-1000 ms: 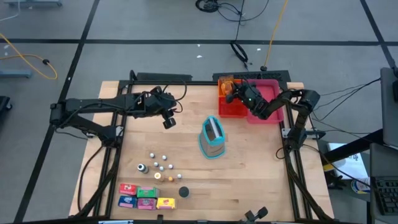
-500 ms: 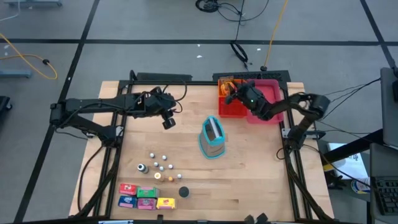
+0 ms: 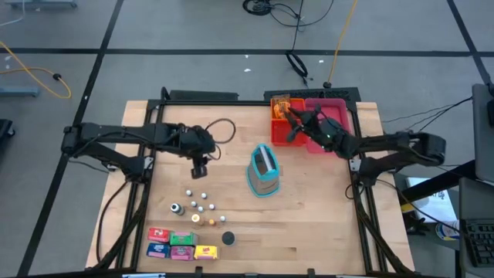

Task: Pick & Place Kitchen Items
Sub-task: Put the small purple food coloring bottle into the red bin

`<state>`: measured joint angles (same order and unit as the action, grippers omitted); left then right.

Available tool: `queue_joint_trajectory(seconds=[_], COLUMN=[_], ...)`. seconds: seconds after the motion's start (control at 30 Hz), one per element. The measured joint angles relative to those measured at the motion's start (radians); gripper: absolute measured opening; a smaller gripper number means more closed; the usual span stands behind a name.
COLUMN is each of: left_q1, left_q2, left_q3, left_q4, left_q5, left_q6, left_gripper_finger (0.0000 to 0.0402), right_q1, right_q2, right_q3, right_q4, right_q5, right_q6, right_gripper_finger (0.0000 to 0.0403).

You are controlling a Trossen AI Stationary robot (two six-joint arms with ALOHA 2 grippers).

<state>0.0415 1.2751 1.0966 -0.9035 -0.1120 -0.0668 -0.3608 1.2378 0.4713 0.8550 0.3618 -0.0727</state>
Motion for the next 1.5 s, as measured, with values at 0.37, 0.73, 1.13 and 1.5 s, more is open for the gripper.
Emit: queue_joint_trajectory(seconds=[0.37,0.73,1.13,1.5], left_q1=[-0.158,-0.243,-0.332,-0.352], left_q2=[0.0,0.0,0.0,0.0], left_q3=[-0.096,-0.294,-0.353,-0.427], left_q4=[-0.002,0.243,0.314,0.391], left_q5=[0.008,0.133,0.119,0.066], left_q6=[-0.163,-0.314,-0.427,-0.463], left_gripper_finger=[0.0136,0.0136,0.0136,0.0136], right_q1=[0.175,0.243,0.245,0.245], right_q2=[-0.095,-0.095,-0.094,-0.094], right_q3=[-0.046,-0.046,-0.046,-0.045], right_q4=[-0.004,0.008,0.008,0.007], right_q5=[-0.001,0.002,0.003,0.003], right_q6=[-0.014,-0.049,-0.048,-0.048], right_gripper_finger=[0.0102,0.0102,0.0102,0.0102])
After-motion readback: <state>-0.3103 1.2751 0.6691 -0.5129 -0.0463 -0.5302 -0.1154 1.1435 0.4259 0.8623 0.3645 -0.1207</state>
